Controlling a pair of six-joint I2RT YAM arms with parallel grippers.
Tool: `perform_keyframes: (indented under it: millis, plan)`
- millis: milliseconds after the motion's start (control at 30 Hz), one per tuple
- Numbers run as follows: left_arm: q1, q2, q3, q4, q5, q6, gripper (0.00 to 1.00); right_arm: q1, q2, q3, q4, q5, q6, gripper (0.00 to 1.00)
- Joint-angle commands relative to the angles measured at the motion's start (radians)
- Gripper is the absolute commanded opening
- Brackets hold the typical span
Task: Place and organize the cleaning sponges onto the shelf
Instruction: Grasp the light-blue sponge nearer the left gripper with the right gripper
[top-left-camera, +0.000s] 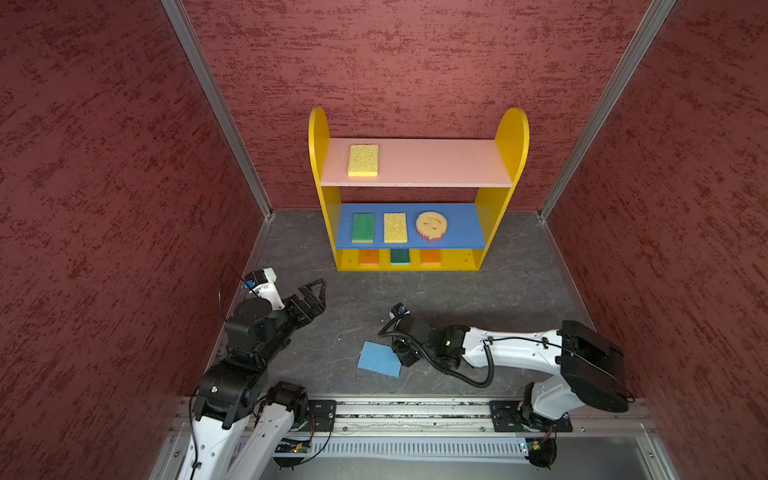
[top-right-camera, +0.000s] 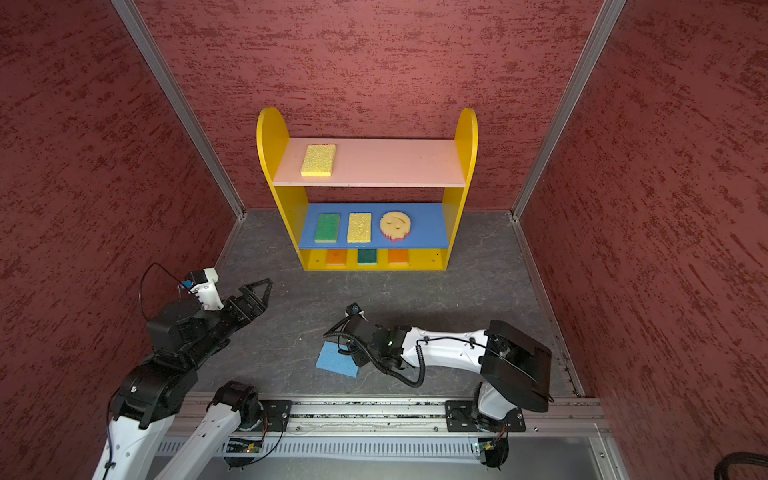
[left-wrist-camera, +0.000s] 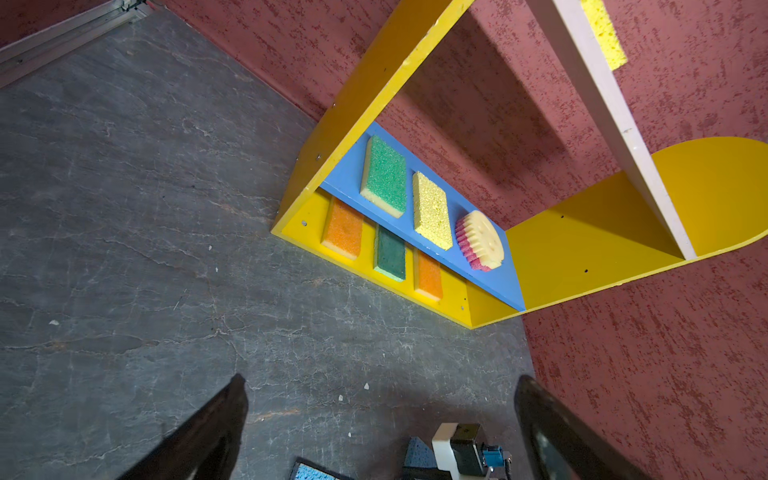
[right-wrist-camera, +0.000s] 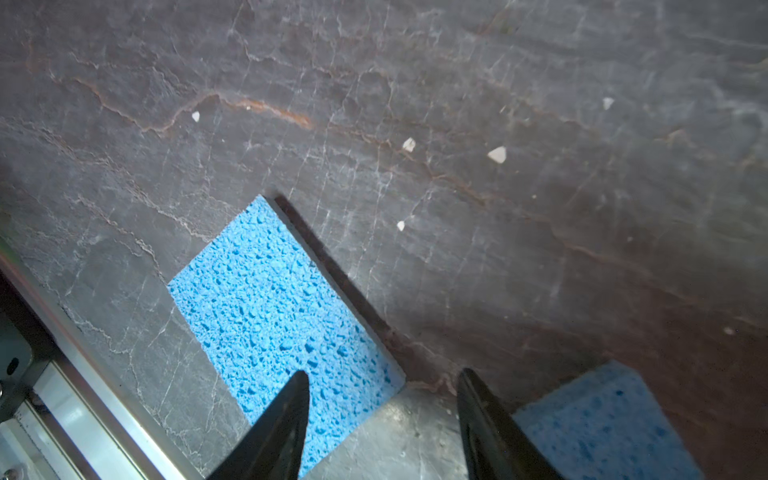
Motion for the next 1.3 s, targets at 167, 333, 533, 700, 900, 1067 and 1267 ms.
perform_keyframes:
  millis: [167, 333, 533, 700, 900, 1067, 1267]
  plan:
    - [0.051, 0.124, -0.083, 0.224, 0.157, -0.077, 1.00, 0.019, 0.032, -0.042, 0.089, -0.069, 0.028, 0.63]
    - [0.069, 0.133, -0.109, 0.232, 0.192, -0.086, 1.00, 0.019, 0.073, -0.060, 0.128, -0.079, 0.047, 0.58]
    - [0.096, 0.106, -0.130, 0.219, 0.209, -0.087, 0.97, 0.019, 0.109, -0.076, 0.209, -0.116, 0.073, 0.50]
    - [0.107, 0.100, -0.169, 0.249, 0.231, -0.108, 0.91, 0.019, 0.136, -0.066, 0.229, -0.139, 0.084, 0.32]
    - [0.124, 0.113, -0.175, 0.254, 0.258, -0.087, 0.90, 0.016, 0.153, -0.007, 0.211, -0.135, 0.066, 0.12]
    - [0.147, 0.131, -0.172, 0.263, 0.285, -0.074, 0.91, 0.002, 0.137, 0.048, 0.216, -0.153, 0.055, 0.00]
    - [0.184, 0.142, -0.161, 0.242, 0.333, -0.036, 0.99, -0.052, 0.070, 0.094, 0.223, -0.197, 0.060, 0.00]
